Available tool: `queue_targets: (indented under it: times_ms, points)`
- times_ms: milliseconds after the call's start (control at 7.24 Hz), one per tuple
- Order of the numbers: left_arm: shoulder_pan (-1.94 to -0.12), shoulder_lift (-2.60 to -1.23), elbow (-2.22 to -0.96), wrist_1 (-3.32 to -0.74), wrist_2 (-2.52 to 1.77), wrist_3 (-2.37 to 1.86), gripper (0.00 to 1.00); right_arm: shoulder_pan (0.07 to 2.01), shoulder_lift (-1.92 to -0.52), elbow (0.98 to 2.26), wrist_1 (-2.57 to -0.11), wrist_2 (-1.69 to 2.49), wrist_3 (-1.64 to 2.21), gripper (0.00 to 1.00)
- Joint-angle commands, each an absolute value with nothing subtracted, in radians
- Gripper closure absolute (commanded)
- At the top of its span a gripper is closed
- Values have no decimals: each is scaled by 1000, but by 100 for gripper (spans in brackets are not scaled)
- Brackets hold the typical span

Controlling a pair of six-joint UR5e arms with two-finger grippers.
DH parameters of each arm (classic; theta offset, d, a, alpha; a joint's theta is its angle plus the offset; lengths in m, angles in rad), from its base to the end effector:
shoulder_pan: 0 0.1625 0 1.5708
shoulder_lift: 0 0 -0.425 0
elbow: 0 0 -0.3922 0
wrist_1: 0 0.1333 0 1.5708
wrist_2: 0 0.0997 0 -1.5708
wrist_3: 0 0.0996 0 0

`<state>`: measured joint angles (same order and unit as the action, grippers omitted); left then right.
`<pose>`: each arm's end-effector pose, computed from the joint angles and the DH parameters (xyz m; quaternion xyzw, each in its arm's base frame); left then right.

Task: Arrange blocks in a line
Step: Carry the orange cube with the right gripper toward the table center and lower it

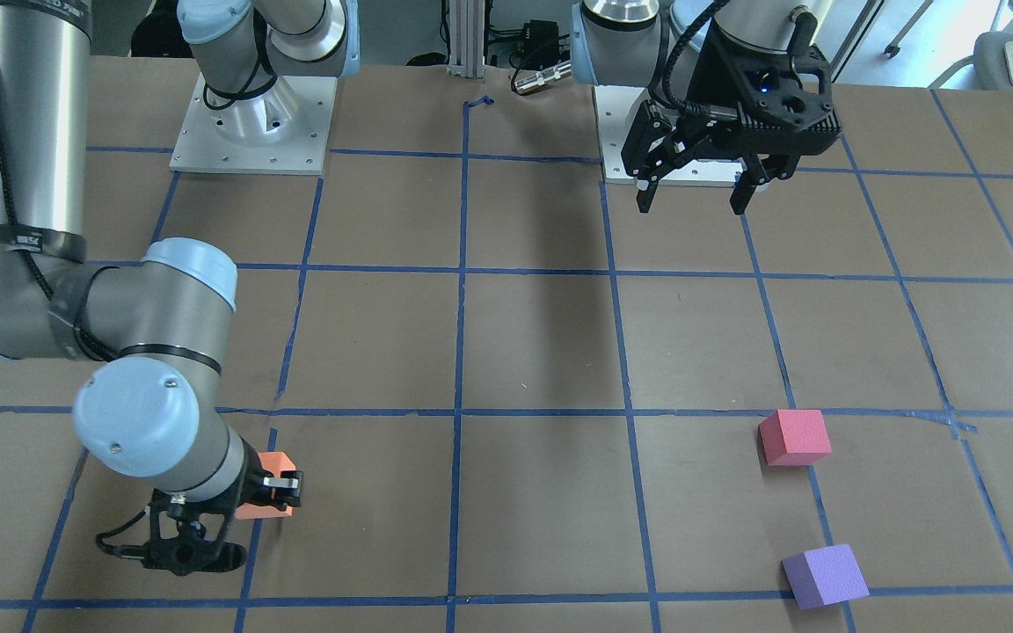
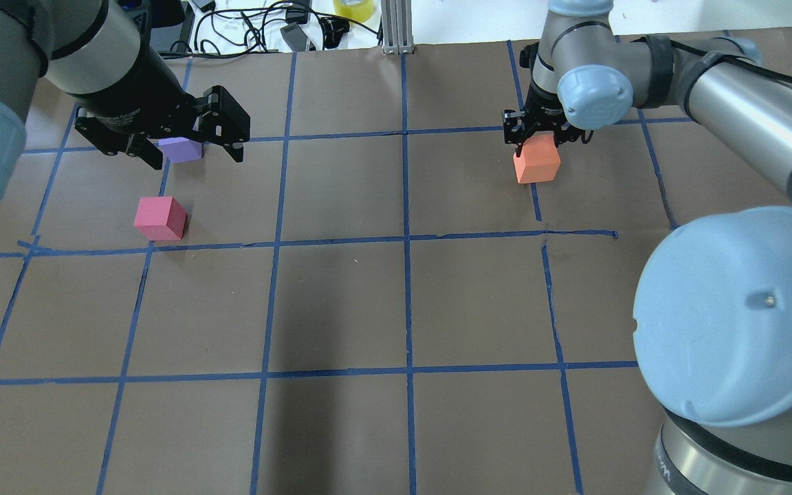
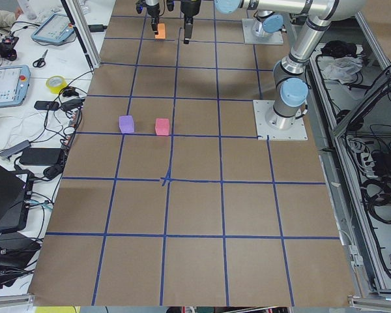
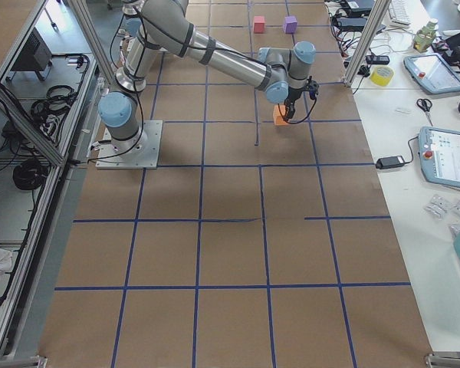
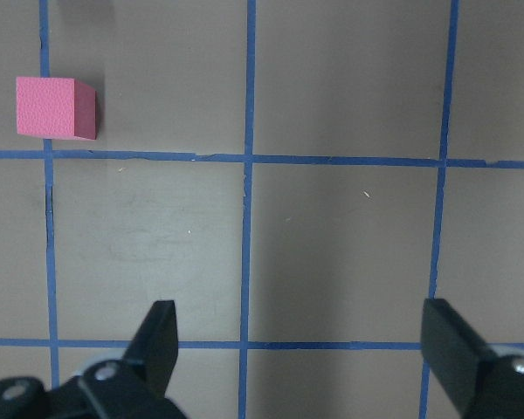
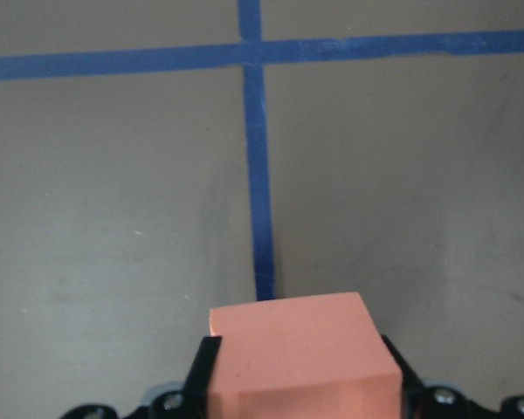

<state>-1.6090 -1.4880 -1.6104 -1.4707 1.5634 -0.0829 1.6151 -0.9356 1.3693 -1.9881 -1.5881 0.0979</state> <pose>-0.1519 -0.4641 0.5186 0.0220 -0.9972 0.0712 0.0080 0.1627 -0.6996 0.2386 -0.0267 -0.9996 -0.0076 0.0092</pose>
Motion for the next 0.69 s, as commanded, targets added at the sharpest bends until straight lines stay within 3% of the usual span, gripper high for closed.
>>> queue_targets:
  times_ms: [0, 276, 553]
  points:
    - [-1603, -1485, -1605, -1471, 1595, -83, 0, 1741, -832, 1214, -1961, -1588, 260, 56]
    - [-1600, -1485, -1600, -1471, 1594, -83, 0, 1854, -776, 1123, -1941, -1597, 333, 52]
    - [-1565, -1485, -1600, -1473, 1595, -75, 0, 1919, -776, 1117, -1939, -1589, 423, 52]
